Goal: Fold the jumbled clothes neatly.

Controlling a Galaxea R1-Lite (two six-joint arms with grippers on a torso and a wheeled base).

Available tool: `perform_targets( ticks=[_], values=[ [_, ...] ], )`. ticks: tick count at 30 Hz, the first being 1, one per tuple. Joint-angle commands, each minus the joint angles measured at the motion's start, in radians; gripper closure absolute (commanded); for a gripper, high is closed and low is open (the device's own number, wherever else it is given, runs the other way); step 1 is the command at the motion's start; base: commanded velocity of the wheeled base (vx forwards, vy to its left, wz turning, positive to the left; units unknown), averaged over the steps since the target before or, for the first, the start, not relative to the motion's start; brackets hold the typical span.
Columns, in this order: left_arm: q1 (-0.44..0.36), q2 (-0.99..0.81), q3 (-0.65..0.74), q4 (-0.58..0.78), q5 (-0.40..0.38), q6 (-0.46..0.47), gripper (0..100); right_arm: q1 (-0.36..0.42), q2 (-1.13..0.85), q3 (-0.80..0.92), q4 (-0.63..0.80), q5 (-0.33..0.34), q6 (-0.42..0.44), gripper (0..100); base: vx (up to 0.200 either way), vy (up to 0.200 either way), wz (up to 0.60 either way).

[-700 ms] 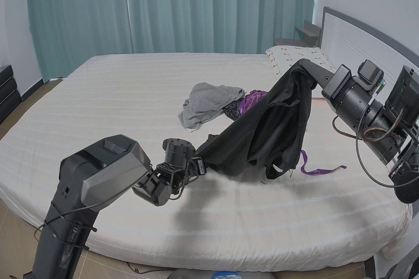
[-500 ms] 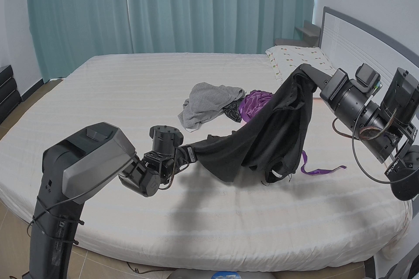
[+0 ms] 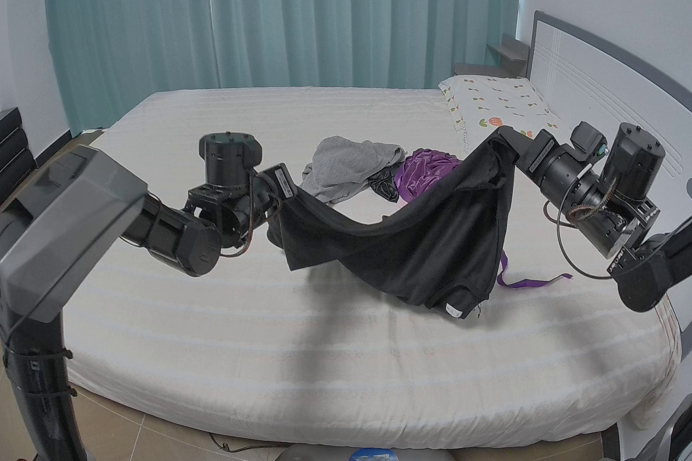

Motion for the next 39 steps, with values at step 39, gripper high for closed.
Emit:
perform_targets(
  ticks=[39],
  values=[
    [-0.128,-0.201,0.762,-0.285,0.024,-0.191,100,0.019,0.19,0.222,-0.144,-0.062,0.093,100,-0.021,0.0,0.0]
  ],
)
